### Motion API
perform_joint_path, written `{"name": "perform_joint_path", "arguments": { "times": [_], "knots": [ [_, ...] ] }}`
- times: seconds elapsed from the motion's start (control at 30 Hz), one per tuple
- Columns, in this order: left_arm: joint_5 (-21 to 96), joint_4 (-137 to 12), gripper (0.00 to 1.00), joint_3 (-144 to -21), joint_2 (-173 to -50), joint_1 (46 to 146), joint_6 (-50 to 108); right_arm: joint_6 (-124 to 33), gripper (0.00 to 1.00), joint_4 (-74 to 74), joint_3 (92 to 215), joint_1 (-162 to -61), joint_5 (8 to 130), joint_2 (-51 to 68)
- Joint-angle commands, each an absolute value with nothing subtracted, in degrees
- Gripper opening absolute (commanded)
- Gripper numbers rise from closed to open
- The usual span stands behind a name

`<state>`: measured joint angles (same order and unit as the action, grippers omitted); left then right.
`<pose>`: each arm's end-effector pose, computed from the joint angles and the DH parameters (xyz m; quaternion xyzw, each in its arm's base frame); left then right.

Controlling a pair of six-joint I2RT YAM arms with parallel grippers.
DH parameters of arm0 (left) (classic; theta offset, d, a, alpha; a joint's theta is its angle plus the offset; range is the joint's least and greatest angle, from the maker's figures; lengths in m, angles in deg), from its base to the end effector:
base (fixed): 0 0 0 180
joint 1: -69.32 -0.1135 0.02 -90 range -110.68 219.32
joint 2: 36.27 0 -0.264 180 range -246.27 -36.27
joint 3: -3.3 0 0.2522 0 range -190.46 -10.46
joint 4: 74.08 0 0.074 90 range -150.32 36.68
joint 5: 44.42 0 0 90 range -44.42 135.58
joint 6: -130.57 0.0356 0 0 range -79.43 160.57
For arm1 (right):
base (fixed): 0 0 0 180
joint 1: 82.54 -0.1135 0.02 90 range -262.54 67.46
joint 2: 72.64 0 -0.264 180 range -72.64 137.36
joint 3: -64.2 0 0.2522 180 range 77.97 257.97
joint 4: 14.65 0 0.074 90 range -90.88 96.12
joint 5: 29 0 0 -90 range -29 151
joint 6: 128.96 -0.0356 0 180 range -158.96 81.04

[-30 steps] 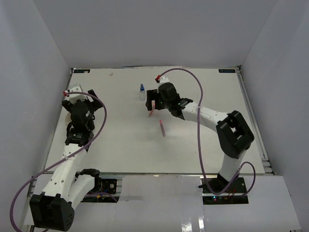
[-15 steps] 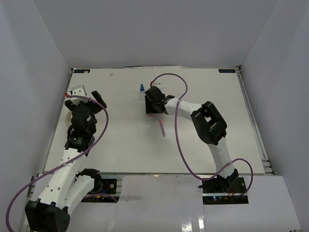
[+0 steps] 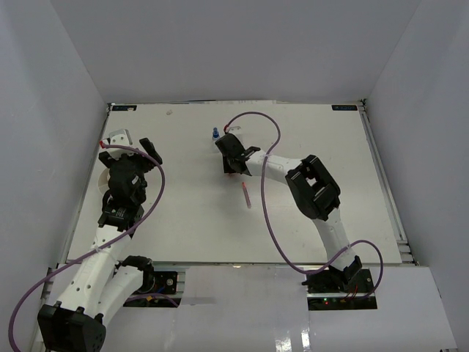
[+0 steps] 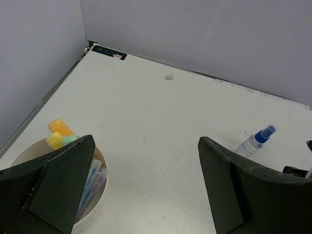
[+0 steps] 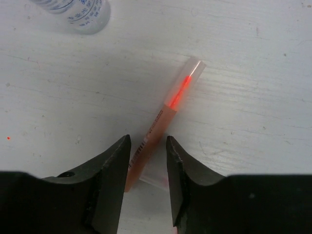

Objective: Sort the stationery into containers
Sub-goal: Pick up the pen from the center of the board.

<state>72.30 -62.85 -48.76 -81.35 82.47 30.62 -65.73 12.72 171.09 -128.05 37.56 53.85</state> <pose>0.1881 -0.0275 0.3232 -0.1372 0.7171 0.0334 0.6825 0.3516 0.3378 0.1632 -0.0748 0.9109 0.0592 0.4015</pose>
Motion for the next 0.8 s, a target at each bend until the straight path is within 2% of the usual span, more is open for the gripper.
{"name": "perform_joint_path", "arguments": {
  "times": [0.0,0.1,0.13,0.4,0.53,0.63,0.77],
  "knots": [
    [71.68,-62.7,0.98,-50.45,-80.39,82.68,30.82,-66.38,0.38,12.56,170.61,-129.82,37.97,54.63],
    [71.51,-62.7,0.98,-50.36,-80.3,82.68,30.82,-67.09,0.34,12.39,168.85,-130.0,38.59,53.92],
    [71.42,-62.7,0.98,-50.36,-80.39,82.68,30.73,-67.26,0.3,12.39,168.32,-130.08,38.59,53.75],
    [70.45,-62.35,0.98,-50.27,-80.56,82.68,30.29,-68.85,0.2,10.46,162.43,-130.35,38.32,49.27],
    [68.44,-61.03,0.98,-50.71,-80.48,82.68,29.15,-68.24,0.09,8.52,158.75,-130.61,38.94,46.54],
    [65.36,-55.52,0.98,-53.24,-81.09,82.68,26.35,-66.92,0.08,6.59,155.59,-130.96,39.81,42.34],
    [54.94,-47.42,0.98,-58.61,-83.02,82.68,21.69,-63.24,0.08,-0.16,149.45,-132.1,41.84,35.48]
  ]
}}
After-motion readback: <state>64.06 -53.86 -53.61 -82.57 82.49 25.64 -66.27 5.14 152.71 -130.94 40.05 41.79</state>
